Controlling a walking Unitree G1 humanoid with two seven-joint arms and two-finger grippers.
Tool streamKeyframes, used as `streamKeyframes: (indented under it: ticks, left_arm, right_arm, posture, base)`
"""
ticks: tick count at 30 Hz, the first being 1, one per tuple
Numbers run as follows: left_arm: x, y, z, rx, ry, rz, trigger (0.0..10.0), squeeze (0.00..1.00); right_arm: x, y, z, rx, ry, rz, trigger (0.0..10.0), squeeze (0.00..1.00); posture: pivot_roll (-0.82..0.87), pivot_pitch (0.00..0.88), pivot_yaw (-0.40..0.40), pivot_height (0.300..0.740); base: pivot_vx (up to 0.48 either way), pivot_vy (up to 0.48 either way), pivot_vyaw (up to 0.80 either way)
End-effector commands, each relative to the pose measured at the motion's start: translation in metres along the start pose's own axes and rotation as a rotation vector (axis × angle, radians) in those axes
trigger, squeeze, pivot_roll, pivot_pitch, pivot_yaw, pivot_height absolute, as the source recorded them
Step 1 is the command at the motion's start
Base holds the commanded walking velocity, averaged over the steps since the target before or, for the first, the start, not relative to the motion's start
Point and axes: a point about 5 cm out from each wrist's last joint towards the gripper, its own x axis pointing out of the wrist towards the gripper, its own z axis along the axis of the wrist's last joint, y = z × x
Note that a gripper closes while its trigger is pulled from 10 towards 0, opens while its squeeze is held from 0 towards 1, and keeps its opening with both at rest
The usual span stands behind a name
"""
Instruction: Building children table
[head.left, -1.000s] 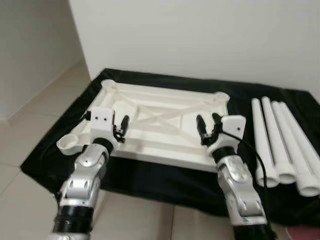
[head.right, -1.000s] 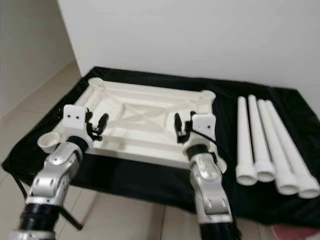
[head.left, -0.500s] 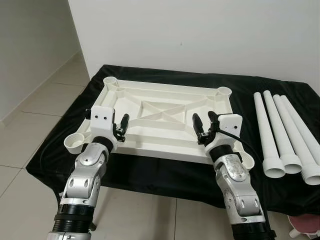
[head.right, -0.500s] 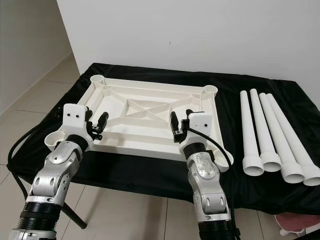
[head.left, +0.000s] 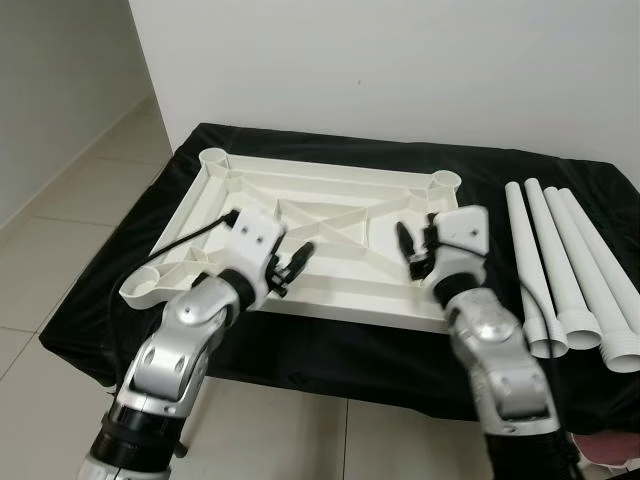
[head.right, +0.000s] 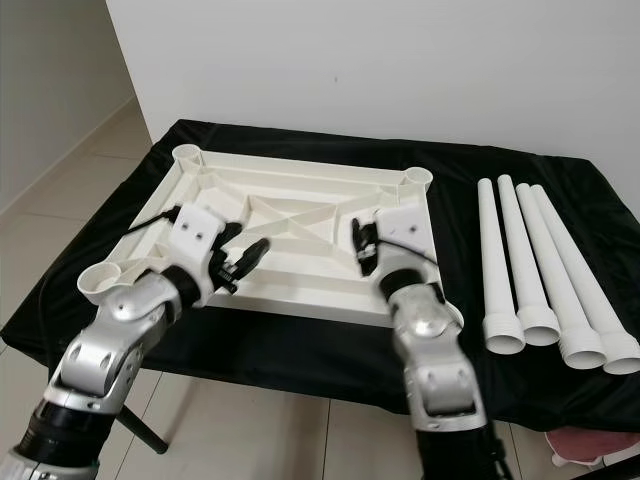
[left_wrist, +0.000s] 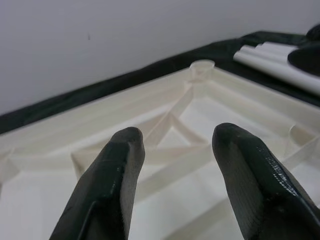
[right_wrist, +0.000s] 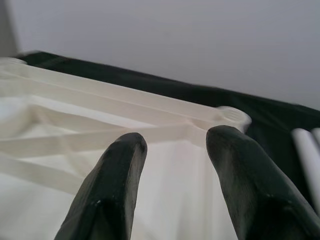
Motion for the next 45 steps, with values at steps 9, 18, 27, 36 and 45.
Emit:
streamKeyframes:
  ticks: [9, 18, 27, 36, 45]
  left_arm:
    - [0.02, -0.005, 0.024, -0.026, -0.056, 0.008, 10.0, 0.0]
    - [0.024, -0.011, 0.019, -0.029, -0.011, -0.018, 10.0, 0.0]
    - [0.026, -0.013, 0.014, -0.042, 0.019, -0.021, 10.0, 0.0]
    - [0.026, -0.011, 0.013, -0.046, 0.027, -0.022, 10.0, 0.0]
    - [0.021, -0.008, 0.01, -0.064, 0.045, -0.004, 10.0, 0.0]
  right_arm:
    - [0.023, -0.073, -0.018, -0.006, 0.217, -0.263, 10.0, 0.0]
    - [0.027, -0.087, -0.024, 0.0, 0.35, -0.291, 10.0, 1.0]
    - [0.036, -0.096, -0.038, 0.123, 0.475, -0.334, 10.0, 0.0]
    - [0.051, -0.107, -0.051, 0.23, 0.581, -0.357, 10.0, 0.0]
    - [0.048, -0.123, -0.058, 0.189, 0.625, -0.444, 10.0, 0.0]
  posture:
    - [-0.07, 0.067, 0.014, 0.74]
    - [-0.07, 0.083, 0.007, 0.74]
    - [-0.1, 0.092, 0.016, 0.74]
    - [-0.11, 0.111, 0.014, 0.74]
    - [-0.1, 0.127, 0.007, 0.74]
  base:
    - [0.0, 0.0, 0.0]
    - [0.0, 0.0, 0.0]
    - [0.0, 0.0, 0.0]
    - [0.0, 0.0, 0.0]
    - [0.0, 0.0, 0.0]
